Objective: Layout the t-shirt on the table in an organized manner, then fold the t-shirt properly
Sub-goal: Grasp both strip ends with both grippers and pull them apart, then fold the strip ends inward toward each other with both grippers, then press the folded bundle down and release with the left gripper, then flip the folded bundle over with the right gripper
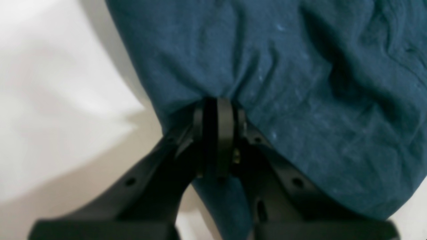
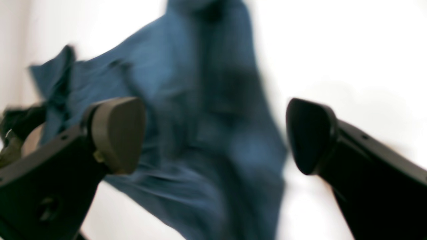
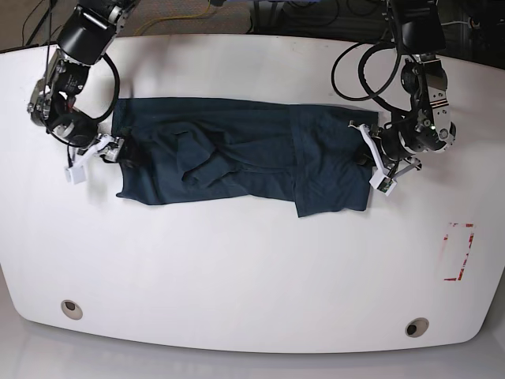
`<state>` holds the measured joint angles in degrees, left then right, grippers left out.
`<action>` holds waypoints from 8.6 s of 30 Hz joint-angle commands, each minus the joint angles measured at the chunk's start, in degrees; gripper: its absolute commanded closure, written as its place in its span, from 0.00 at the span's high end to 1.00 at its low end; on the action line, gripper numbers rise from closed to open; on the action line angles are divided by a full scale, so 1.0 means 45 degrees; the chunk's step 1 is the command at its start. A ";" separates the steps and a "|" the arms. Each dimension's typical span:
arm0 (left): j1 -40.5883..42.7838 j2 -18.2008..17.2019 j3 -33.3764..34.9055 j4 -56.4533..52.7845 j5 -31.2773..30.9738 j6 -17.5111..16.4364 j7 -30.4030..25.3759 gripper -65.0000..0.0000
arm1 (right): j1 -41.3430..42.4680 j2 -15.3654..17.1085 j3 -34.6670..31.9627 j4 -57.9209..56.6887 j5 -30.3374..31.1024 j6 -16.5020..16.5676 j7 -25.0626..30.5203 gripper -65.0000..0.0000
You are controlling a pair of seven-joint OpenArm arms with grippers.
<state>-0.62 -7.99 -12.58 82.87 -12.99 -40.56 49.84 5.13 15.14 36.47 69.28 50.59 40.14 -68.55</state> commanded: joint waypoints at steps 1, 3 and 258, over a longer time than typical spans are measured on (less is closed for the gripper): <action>0.0051 -0.0110 -0.0008 -0.0003 0.0670 0.0123 0.0674 0.06 | 0.0141 -0.0130 -0.0339 0.0088 0.0001 -0.0031 -0.0228 1.00; 0.0051 -0.0110 -0.0008 -0.0003 0.0670 0.0123 0.0674 0.06 | 0.0141 -0.0365 -0.0475 0.0088 0.0001 -0.0031 -0.0228 1.00; -0.0399 -0.1888 -0.7725 0.5799 0.0592 0.1325 0.1573 0.55 | 0.0981 -0.3471 -1.2627 0.4659 -0.7598 -0.0031 0.4421 0.62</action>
<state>-2.07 -15.44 -47.16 108.05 -9.96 -34.72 57.89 8.27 -0.16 -20.36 90.21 15.44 39.92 -50.52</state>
